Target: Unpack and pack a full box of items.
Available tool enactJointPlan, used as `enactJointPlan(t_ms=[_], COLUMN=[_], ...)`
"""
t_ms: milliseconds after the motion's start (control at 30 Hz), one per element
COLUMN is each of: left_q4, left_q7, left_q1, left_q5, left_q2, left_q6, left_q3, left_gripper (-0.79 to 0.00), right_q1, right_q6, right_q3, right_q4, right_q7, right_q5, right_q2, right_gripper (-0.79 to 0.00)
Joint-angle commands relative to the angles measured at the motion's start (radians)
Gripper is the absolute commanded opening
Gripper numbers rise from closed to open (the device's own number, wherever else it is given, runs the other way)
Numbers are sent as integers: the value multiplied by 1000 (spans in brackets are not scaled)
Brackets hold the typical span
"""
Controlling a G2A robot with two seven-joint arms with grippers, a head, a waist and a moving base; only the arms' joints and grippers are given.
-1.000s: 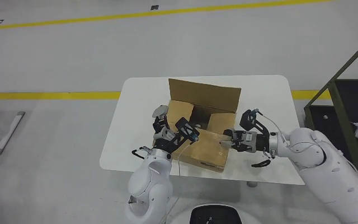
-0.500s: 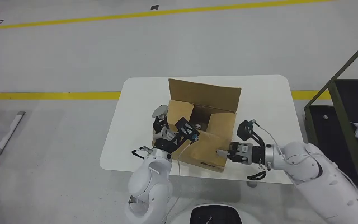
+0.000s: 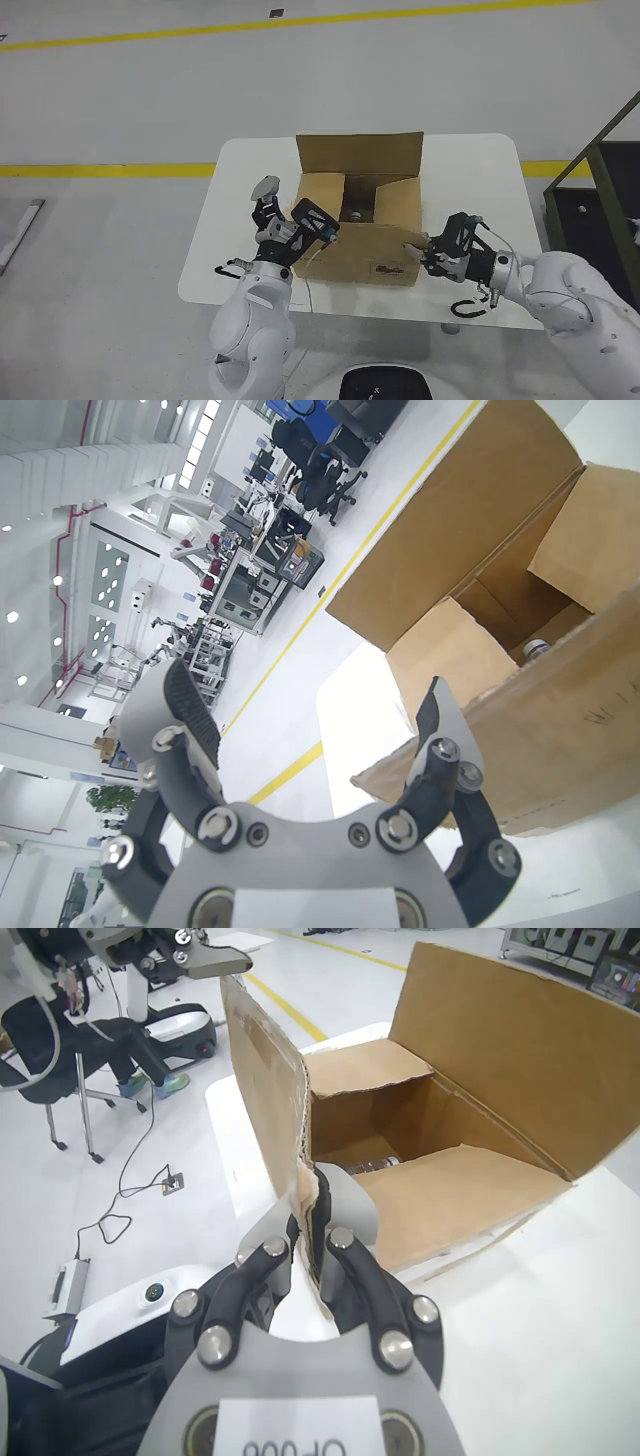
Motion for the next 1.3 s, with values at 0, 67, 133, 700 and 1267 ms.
enactJointPlan(t_ms=[0,67,133,700,1267], left_q4=[4,7,8,28,53], left_q7=[-4,-7,-8,-11,-30], left_q1=[-2,-4,-6,-39,-55], left_q5=[-3,-3,-7,-17,-25], left_q2=[1,2,2,9,15], left_q6=[2,1,1,1,12], left_q3=[1,4,7,21,29], left_gripper=[0,0,0,0,0], right_q1=[-15,-27,-39,-113,-75], right_q6=[-45,-86,-118,-288,-288], right_q3=[5,7,10,-27,-1], right_q4=[-2,3,7,0,93], right_q7=[-23,-33,-45,-19,-119], right_q5=[-27,-45,-47,53,199], right_q2=[3,7,10,64,106], right_gripper=[-480,-320,-169,-419,0])
